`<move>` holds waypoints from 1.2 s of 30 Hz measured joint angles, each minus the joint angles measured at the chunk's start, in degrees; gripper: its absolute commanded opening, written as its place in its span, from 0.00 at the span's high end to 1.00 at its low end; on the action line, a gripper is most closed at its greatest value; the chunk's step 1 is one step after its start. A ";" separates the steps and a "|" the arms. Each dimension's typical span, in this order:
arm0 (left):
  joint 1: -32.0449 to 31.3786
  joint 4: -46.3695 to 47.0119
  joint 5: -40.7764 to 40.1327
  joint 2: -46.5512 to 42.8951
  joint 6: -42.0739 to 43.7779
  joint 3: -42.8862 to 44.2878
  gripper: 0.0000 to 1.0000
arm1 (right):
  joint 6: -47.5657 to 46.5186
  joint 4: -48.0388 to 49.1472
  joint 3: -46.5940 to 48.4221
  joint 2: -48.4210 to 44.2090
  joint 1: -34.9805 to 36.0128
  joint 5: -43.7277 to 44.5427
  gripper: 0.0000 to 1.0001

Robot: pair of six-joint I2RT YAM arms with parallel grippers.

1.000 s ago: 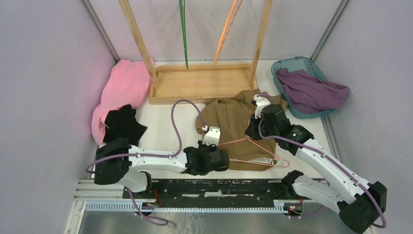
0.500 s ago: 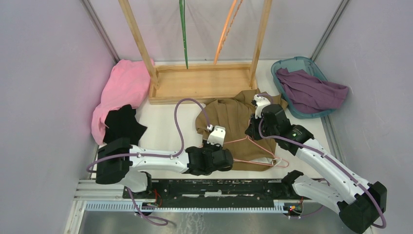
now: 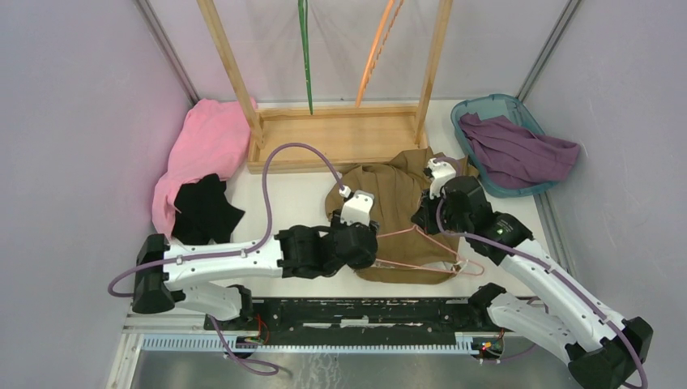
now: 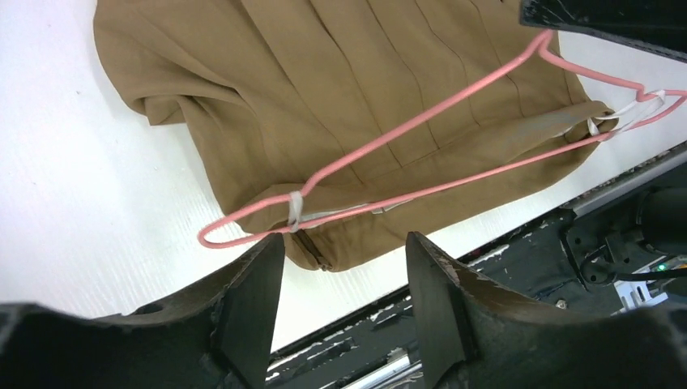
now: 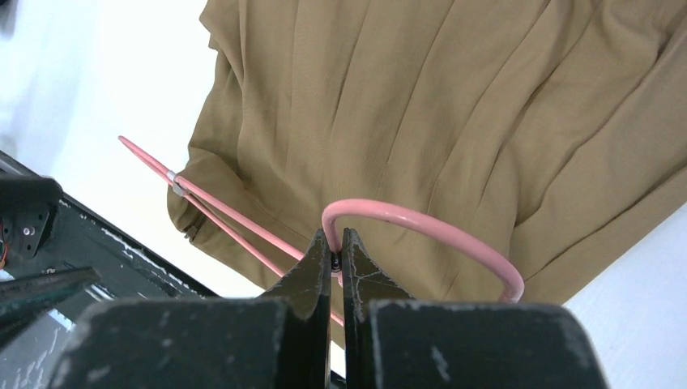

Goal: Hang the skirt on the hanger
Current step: Hang the skirt on the hanger.

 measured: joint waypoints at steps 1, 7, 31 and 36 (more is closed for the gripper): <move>0.76 -0.07 1.40 -0.79 1.03 0.11 0.35 | -0.31 -0.31 0.11 -0.42 0.00 -0.02 0.99; 8.33 2.51 10.38 -1.77 10.23 0.11 0.35 | -2.62 -3.08 3.30 -2.71 0.00 -0.79 0.99; 13.64 15.65 35.15 4.79 32.65 8.33 0.35 | -8.17 -9.20 20.39 1.42 0.98 -9.97 0.99; 13.66 16.57 35.12 4.85 32.70 8.50 0.65 | -8.81 -10.08 25.40 2.21 1.01 -10.73 0.99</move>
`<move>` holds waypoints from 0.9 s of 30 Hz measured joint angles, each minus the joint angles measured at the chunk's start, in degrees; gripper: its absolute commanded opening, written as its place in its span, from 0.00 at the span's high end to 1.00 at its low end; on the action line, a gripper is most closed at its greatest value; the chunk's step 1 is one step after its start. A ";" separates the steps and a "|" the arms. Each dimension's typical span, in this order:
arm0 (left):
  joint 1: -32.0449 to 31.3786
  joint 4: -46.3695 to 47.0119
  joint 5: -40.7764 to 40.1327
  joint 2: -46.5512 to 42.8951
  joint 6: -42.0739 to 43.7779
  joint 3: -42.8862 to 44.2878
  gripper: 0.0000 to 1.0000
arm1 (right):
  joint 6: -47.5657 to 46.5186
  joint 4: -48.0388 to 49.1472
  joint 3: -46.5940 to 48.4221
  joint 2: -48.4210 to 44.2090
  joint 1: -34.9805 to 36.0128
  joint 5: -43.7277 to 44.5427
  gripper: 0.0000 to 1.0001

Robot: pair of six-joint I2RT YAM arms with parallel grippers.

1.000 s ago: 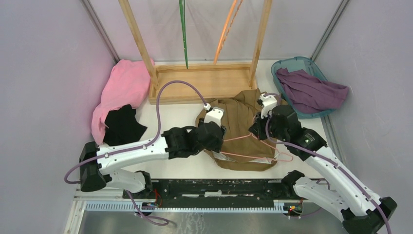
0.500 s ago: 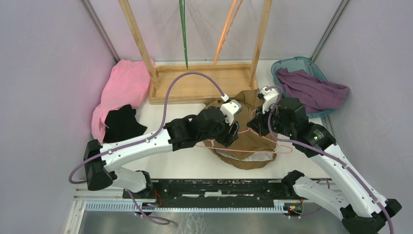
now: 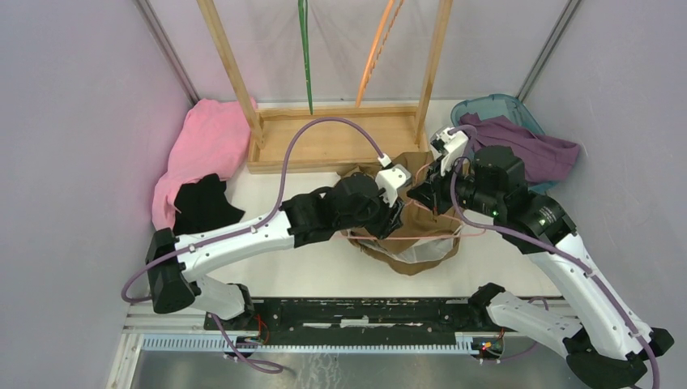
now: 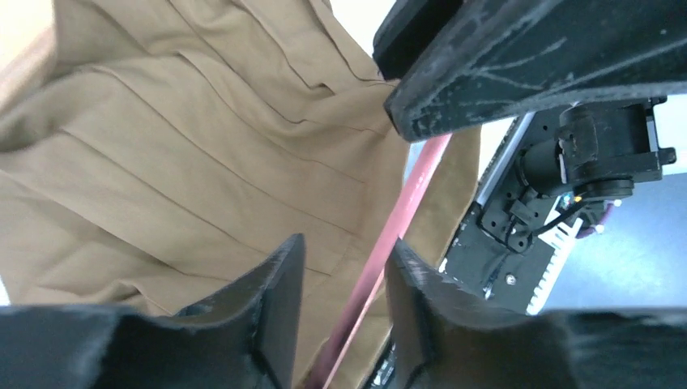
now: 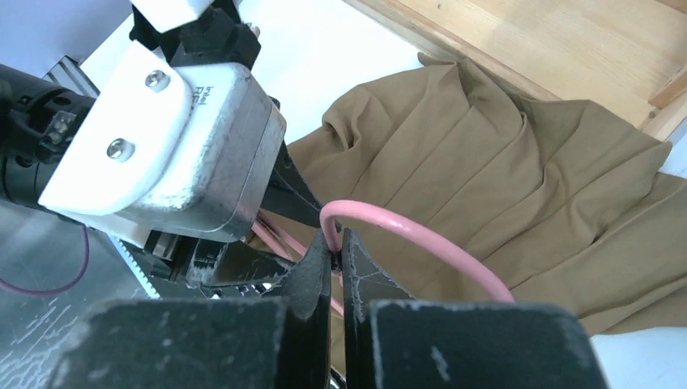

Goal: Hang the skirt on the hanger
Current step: Hang the skirt on the hanger.

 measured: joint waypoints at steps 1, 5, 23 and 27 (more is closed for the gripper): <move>0.00 0.15 -0.17 -0.09 0.02 0.24 0.75 | -0.20 -0.33 0.83 0.17 0.00 -0.17 0.99; 0.83 -0.15 -0.63 -0.76 0.04 1.70 0.97 | -0.72 -2.38 5.07 2.08 0.00 -1.18 0.99; 3.21 -12.79 -10.27 -2.03 -2.03 21.62 0.97 | -0.52 -3.67 30.36 16.48 0.00 -4.09 0.71; 3.19 -14.91 -11.41 -2.03 -3.19 24.22 0.97 | 0.44 -3.78 32.89 17.25 0.07 -3.89 0.61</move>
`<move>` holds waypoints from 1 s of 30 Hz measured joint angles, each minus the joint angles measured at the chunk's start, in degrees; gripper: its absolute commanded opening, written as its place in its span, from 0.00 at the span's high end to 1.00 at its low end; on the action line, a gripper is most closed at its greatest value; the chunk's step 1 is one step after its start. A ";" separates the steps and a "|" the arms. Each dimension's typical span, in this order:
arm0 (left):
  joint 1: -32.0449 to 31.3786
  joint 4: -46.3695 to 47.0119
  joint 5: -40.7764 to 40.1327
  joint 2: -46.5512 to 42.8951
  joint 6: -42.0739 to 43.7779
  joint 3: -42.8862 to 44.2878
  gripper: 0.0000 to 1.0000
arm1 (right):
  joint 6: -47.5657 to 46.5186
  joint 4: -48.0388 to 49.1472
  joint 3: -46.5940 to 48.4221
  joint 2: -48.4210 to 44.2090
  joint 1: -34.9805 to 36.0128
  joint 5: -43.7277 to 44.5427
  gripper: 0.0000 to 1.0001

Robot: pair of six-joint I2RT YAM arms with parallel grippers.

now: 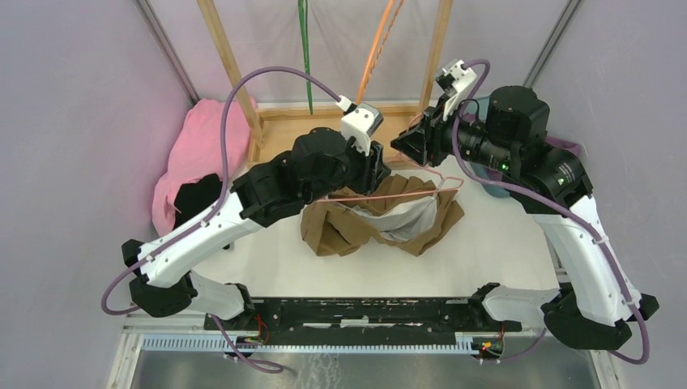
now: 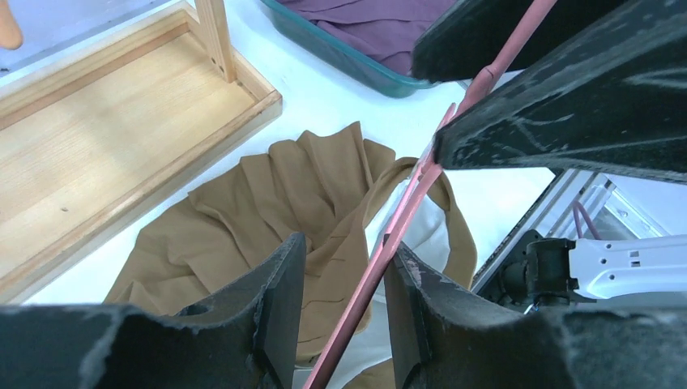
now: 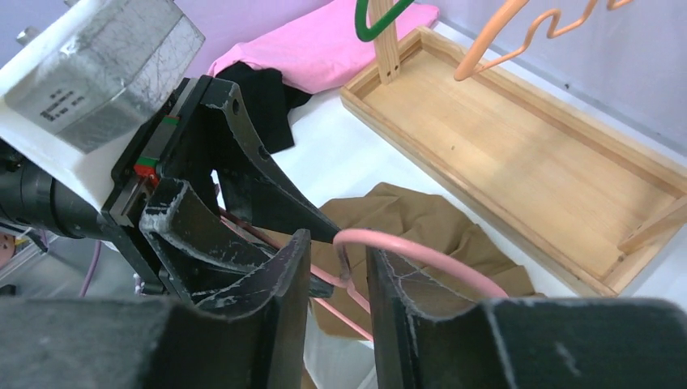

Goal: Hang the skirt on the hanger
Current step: Hang the skirt on the hanger.

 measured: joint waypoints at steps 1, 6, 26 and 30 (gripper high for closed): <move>0.00 -0.39 -0.20 -0.09 -0.26 0.39 0.97 | 0.13 -0.15 0.37 -0.04 0.00 0.28 0.59; 0.00 -1.97 -1.42 -1.84 -1.81 0.28 0.97 | 0.59 -1.55 1.55 -0.81 0.04 2.54 0.49; -0.04 -18.03 -19.04 -14.84 -7.65 8.00 0.97 | 0.46 -7.82 2.27 -10.91 0.04 23.19 0.40; -0.04 -23.47 -25.92 -18.21 -9.16 13.38 0.97 | 0.44 -7.85 0.61 -11.43 0.04 24.00 0.40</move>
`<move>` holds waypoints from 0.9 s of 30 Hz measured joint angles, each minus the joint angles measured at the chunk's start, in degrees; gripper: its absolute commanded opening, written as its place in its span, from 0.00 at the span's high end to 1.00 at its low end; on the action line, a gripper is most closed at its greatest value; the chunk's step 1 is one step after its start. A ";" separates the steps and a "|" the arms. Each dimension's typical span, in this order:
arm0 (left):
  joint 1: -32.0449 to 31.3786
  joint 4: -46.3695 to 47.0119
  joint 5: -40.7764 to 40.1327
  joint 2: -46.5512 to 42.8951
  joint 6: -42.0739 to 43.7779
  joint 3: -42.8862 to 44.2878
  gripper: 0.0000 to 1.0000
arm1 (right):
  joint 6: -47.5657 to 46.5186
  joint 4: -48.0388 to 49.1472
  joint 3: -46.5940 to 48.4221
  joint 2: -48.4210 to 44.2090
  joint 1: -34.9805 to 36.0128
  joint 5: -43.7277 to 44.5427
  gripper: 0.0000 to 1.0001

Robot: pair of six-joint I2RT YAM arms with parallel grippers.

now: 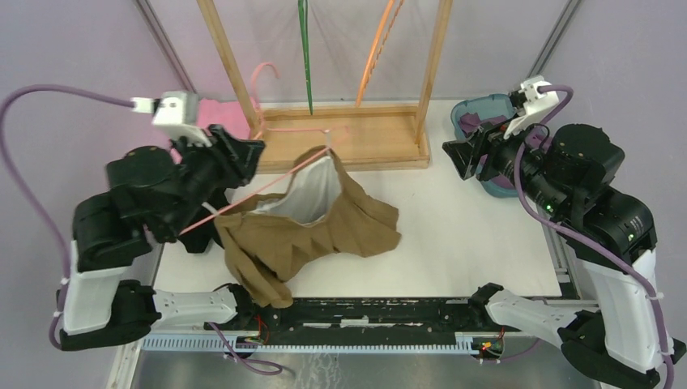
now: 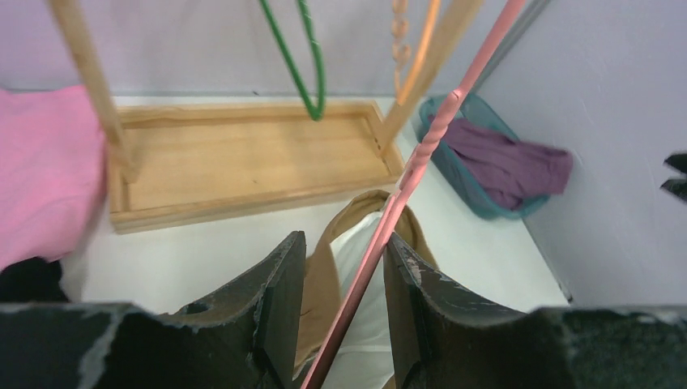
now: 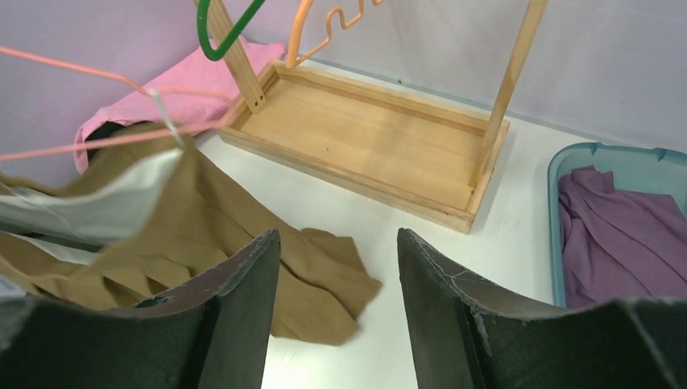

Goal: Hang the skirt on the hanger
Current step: Hang the skirt on the hanger.

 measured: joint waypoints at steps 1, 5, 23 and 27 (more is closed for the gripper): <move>0.00 -1.33 -1.79 -0.59 -0.35 1.42 0.97 | -0.02 0.00 -0.42 0.09 0.00 0.17 0.40; 0.00 -6.27 -7.45 -2.16 -1.14 6.60 0.97 | -0.39 -0.20 -1.27 0.50 0.00 0.52 0.40; 0.02 -0.81 -25.59 2.36 3.04 3.08 0.97 | -1.18 -0.35 -4.59 0.48 0.00 2.12 0.39; 0.00 12.96 -29.79 4.98 11.87 -1.20 0.97 | -1.62 -0.46 -4.76 -0.02 0.00 3.21 0.39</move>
